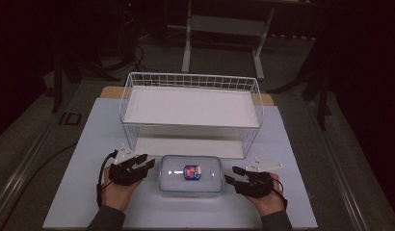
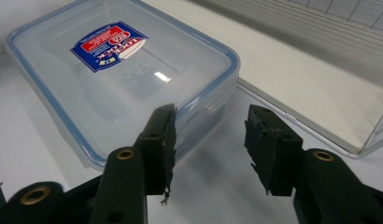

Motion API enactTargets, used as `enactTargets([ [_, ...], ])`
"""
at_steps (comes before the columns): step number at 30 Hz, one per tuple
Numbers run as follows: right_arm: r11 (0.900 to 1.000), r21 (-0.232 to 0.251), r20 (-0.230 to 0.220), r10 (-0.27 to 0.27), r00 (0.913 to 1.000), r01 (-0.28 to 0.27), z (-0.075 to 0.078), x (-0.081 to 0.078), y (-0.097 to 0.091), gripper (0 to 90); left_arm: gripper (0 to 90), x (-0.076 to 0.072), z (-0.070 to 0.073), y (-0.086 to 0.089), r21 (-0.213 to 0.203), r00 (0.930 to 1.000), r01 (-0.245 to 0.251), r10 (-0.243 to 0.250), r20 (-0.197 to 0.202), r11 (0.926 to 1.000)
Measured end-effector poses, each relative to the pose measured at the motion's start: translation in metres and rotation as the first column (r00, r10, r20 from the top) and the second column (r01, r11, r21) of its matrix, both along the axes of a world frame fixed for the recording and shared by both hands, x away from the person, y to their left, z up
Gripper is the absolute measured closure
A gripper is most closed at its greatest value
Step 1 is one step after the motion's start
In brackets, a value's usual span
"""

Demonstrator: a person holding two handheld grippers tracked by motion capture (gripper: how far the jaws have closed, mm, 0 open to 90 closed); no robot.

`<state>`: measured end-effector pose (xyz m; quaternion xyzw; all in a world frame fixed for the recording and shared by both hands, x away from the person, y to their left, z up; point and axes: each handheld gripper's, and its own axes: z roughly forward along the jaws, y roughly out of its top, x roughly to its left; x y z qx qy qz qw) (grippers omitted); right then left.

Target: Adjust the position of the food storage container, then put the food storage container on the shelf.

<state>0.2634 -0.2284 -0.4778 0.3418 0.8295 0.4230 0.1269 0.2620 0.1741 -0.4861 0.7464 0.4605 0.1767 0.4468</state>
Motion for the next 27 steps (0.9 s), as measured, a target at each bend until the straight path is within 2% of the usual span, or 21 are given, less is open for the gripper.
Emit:
enactTargets([
  [1, 1.0, 0.01, -0.008, 0.0, 1.0, 0.0, 0.0, 0.0, 0.0, 49.7, 57.9, -0.001, 0.002, 0.003, -0.026, 1.0, -0.001, 0.001, 0.003, 0.9997],
  [2, 0.9999, 0.015, -0.011, 0.001, 0.9999, -0.001, 0.0, 0.0, 0.0, 48.4, 57.6, -0.001, 0.002, 0.003, -0.026, 1.0, -0.001, 0.001, 0.003, 0.9997],
  [3, 0.9998, 0.022, -0.017, 0.001, 0.9999, -0.001, 0.0, 0.0, 0.001, 47.1, 56.7, -0.003, 0.004, 0.005, -0.043, 1.0, -0.004, 0.004, -0.003, 0.9991],
  [6, 0.9995, 0.03, -0.023, 0.0, 0.9997, 0.001, 0.0, 0.0, 0.001, 46.5, 55.4, -0.003, 0.005, 0.006, -0.051, 1.0, -0.001, 0.0, -0.006, 0.9987],
  [7, 0.998, 0.063, -0.049, -0.002, 0.9988, 0.005, 0.0, 0.001, 0.001, 42.9, 53.6, -0.007, 0.008, 0.007, -0.074, 0.9998, 0.015, -0.016, -0.011, 0.9971],
  [9, 0.9971, 0.076, -0.061, -0.003, 0.9981, 0.007, 0.001, 0.002, 0.001, 41.8, 52.5, -0.007, 0.008, 0.007, -0.077, 0.9997, 0.02, -0.021, -0.011, 0.9968],
  [11, 0.9916, 0.128, -0.109, -0.005, 0.994, 0.019, 0.0, 0.005, -0.001, 40.2, 48.1, -0.008, 0.009, 0.006, -0.084, 0.9994, 0.028, -0.03, -0.018, 0.9961],
  [12, 0.9895, 0.143, -0.123, -0.008, 0.9924, 0.025, -0.001, 0.006, -0.002, 40.1, 46.2, -0.009, 0.007, 0.005, -0.105, 0.9984, 0.038, -0.042, -0.038, 0.9938],
  [17, 0.9836, 0.176, -0.166, -0.01, 0.986, 0.04, -0.003, 0.009, -0.003, 38.2, 42.4, -0.011, 0.004, 0.002, -0.127, 0.995, 0.058, -0.068, -0.073, 0.9902],
  [19, 0.9806, 0.187, -0.204, -0.021, 0.9788, 0.06, -0.006, 0.012, -0.002, 35.3, 39.8, -0.012, 0.003, 0.0, -0.138, 0.9923, 0.075, -0.087, -0.088, 0.9877],
  [20, 0.9806, 0.187, -0.204, -0.021, 0.9788, 0.06, -0.006, 0.012, -0.002, 35.3, 39.8, -0.012, 0.002, -0.002, -0.137, 0.9908, 0.085, -0.098, -0.094, 0.9869],
  [22, 0.9798, 0.189, -0.236, -0.019, 0.9716, 0.065, -0.01, 0.014, 0.001, 33.1, 37.5, -0.011, 0.0, -0.005, -0.13, 0.9874, 0.099, -0.114, -0.109, 0.9865],
  [23, 0.9798, 0.189, -0.236, -0.019, 0.9716, 0.065, -0.01, 0.014, 0.001, 33.1, 37.5, -0.011, -0.001, -0.007, -0.131, 0.9849, 0.109, -0.125, -0.119, 0.9854],
  [24, 0.976, 0.208, -0.26, -0.01, 0.9655, 0.066, -0.012, 0.016, 0.004, 32.6, 35.9, -0.01, -0.002, -0.008, -0.131, 0.9823, 0.118, -0.135, -0.13, 0.9843],
  [27, 0.9688, 0.237, -0.296, 0.001, 0.9553, 0.072, -0.016, 0.018, 0.007, 31.5, 34.4, -0.008, -0.006, -0.013, -0.138, 0.9757, 0.133, -0.154, -0.155, 0.9815],
])
